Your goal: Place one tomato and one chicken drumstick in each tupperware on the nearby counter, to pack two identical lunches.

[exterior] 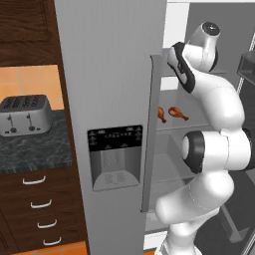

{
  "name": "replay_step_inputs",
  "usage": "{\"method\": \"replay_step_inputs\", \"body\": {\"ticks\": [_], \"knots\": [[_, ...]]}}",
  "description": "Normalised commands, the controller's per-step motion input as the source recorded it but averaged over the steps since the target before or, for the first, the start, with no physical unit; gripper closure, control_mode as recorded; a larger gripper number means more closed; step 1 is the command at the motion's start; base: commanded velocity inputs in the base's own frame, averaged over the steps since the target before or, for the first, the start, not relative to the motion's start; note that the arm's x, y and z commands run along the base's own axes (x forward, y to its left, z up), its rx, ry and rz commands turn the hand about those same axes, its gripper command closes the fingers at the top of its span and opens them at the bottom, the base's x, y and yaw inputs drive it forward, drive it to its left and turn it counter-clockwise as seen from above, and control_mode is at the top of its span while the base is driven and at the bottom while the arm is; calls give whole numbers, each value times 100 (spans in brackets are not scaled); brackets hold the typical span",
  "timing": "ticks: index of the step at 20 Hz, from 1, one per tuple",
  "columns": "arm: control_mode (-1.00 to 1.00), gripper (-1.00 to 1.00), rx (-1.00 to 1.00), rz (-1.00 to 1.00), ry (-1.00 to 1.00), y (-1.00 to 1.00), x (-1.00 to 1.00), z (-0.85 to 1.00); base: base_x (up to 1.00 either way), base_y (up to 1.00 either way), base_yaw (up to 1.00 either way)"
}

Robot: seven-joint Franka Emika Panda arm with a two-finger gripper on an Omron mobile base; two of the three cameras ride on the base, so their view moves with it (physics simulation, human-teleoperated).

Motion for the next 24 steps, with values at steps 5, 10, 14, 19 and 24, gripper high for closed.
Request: {"method": "replay_step_inputs", "body": {"ticks": [5, 10, 14, 19, 24], "knots": [[-100, -100, 0, 0, -2, 0, 20, 0, 0, 0, 0], [-100, -100, 2, 0, 0, 0, 27, 0, 0, 0, 0], [-100, -100, 0, 0, 0, 0, 25, 0, 0, 0, 0], [-100, -100, 0, 0, 0, 0, 25, 0, 0, 0, 0], [-100, -100, 0, 0, 0, 0, 27, 0, 0, 0, 0]]}}
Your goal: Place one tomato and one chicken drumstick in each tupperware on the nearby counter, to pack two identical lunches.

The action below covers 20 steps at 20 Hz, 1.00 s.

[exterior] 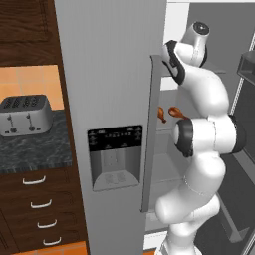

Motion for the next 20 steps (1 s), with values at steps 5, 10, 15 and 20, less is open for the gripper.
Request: {"method": "replay_step_inputs", "body": {"ticks": [5, 10, 15, 20], "knots": [[-100, -100, 2, 0, 5, -5, 35, 0, 0, 0, 0], [-100, -100, 1, 0, 4, -11, 36, 0, 0, 0, 0], [-100, -100, 0, 0, 0, -5, 26, 0, 0, 0, 0], [-100, 100, 0, 0, 0, -1, 12, -2, 0, 0, 0]]}}
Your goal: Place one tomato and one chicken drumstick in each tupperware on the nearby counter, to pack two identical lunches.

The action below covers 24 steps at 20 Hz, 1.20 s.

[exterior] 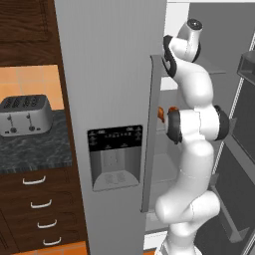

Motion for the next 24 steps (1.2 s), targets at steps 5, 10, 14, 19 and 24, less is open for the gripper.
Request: {"method": "replay_step_inputs", "body": {"ticks": [5, 10, 14, 19, 24], "knots": [[-100, 100, 0, 0, 1, 19, 0, -39, 0, 0, 0], [-100, 100, 0, 0, 0, 1, -2, -27, 0, 0, 0], [-100, 100, 10, 0, 1, -26, -56, 7, 0, 0, 0], [-100, 100, 8, 5, 6, -29, -100, -5, 0, 0, 0], [-100, 100, -6, 16, 0, 16, -100, -22, 0, 0, 0]]}}
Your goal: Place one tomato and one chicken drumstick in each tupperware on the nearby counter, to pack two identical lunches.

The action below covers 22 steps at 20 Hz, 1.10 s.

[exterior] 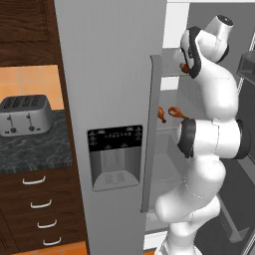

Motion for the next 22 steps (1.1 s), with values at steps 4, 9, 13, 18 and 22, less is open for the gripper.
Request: {"method": "replay_step_inputs", "body": {"ticks": [4, 9, 13, 18, 22], "knots": [[-100, 100, -23, 4, 0, 63, -100, -99, 0, 0, 0], [-100, 100, -23, 2, 0, 55, -100, -75, 0, 0, 0], [-100, 100, -1, 4, 0, 7, -100, -24, 0, 0, 0], [-100, 100, 0, 10, 0, 15, -100, -2, 0, 0, 0], [-100, 100, -3, 11, -1, 46, -98, 2, 0, 0, 0]]}}
